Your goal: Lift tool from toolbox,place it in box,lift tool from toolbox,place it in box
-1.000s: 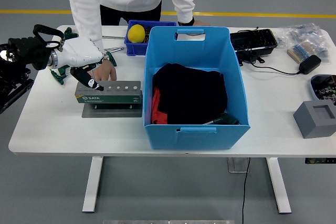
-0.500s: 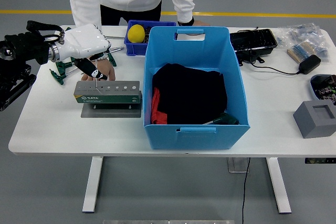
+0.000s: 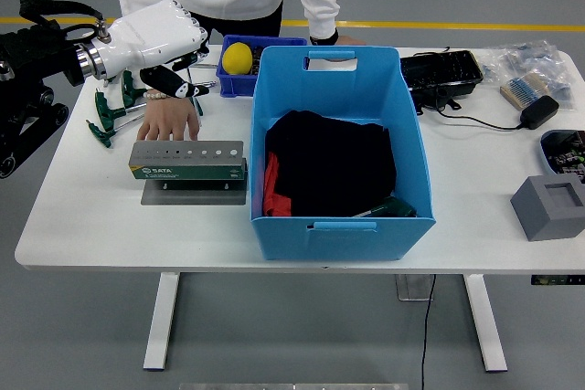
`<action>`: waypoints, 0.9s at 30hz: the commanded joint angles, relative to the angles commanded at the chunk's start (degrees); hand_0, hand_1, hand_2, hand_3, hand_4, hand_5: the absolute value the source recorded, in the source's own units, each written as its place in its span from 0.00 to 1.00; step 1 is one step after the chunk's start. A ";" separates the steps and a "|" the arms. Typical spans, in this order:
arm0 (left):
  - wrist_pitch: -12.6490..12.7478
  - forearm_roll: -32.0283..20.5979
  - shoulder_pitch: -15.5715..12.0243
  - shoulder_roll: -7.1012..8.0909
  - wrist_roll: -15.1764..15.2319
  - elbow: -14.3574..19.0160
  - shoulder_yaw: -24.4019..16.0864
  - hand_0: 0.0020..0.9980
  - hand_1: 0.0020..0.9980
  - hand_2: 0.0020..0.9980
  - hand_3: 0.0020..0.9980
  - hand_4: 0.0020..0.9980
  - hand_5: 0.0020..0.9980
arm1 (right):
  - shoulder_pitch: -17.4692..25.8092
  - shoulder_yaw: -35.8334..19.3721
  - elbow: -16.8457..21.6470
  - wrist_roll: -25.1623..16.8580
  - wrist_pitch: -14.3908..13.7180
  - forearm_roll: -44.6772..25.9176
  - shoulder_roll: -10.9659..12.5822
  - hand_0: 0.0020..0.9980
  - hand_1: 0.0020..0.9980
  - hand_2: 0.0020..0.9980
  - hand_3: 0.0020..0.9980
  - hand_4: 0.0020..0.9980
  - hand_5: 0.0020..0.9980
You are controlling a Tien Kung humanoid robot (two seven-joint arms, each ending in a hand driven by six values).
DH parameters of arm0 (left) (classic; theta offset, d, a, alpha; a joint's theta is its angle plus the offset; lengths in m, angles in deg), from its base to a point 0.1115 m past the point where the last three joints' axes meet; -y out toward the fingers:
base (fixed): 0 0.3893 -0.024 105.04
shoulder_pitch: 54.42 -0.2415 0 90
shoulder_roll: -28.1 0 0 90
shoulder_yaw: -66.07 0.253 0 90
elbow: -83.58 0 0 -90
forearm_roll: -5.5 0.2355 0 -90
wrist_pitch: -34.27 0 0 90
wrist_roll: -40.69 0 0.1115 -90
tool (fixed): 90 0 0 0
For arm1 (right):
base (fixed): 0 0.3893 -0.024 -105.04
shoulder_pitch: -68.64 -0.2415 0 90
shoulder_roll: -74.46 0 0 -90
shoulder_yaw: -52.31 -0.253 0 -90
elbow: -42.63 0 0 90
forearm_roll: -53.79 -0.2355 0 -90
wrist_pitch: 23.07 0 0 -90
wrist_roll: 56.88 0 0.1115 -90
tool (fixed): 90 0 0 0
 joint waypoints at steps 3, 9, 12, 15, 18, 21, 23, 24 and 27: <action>-1.05 -1.35 -0.03 0.17 -0.23 2.80 -1.51 0.16 0.00 0.02 0.03 0.74 0.33 | -0.01 -0.02 0.00 -0.01 0.00 0.02 0.03 0.67 0.65 0.74 0.62 0.85 0.71; -2.62 -3.40 0.30 0.15 -1.08 7.32 -1.42 0.16 0.00 0.02 0.03 0.73 0.33 | 0.08 -0.10 0.02 0.02 -0.03 0.09 0.00 0.67 0.65 0.74 0.62 0.84 0.71; -3.52 -4.67 0.50 -0.55 -1.59 9.33 -0.54 0.16 0.00 0.02 0.03 0.73 0.33 | 0.17 -0.30 0.03 0.09 -0.05 0.42 -0.01 0.67 0.65 0.74 0.62 0.84 0.71; -4.54 -5.87 0.23 -2.33 -1.79 10.71 -0.45 0.17 0.00 0.02 0.04 0.71 0.32 | 0.28 -0.56 0.04 0.18 -0.07 0.85 -0.03 0.67 0.65 0.74 0.62 0.84 0.71; -6.44 -7.50 -0.63 -5.13 -1.67 10.98 -1.43 0.17 0.00 0.02 0.04 0.71 0.32 | 0.40 -0.68 0.08 0.26 -0.10 1.11 -0.10 0.67 0.65 0.74 0.62 0.84 0.71; -7.54 -8.07 -1.47 -7.37 -1.76 10.59 -1.81 0.19 0.04 0.09 0.13 0.71 0.34 | 0.52 -0.77 0.12 0.35 -0.14 1.30 -0.17 0.67 0.65 0.74 0.62 0.84 0.71; -9.42 -8.98 -1.92 -9.08 -1.54 10.01 -1.13 0.19 0.04 0.09 0.13 0.71 0.34 | 0.60 -0.91 0.16 0.41 -0.23 1.35 -0.25 0.67 0.65 0.74 0.62 0.84 0.71; -10.92 -9.06 -1.99 -9.73 -1.44 9.75 -0.69 0.19 0.04 0.09 0.13 0.71 0.34 | 0.60 -0.96 0.17 0.46 -0.26 1.46 -0.25 0.67 0.65 0.74 0.62 0.84 0.71; -16.11 -9.63 -1.86 -11.69 -1.88 8.28 1.15 0.28 0.31 0.39 0.47 0.86 0.52 | 0.57 -1.16 0.22 0.60 -0.32 1.84 -0.25 0.67 0.65 0.74 0.62 0.85 0.71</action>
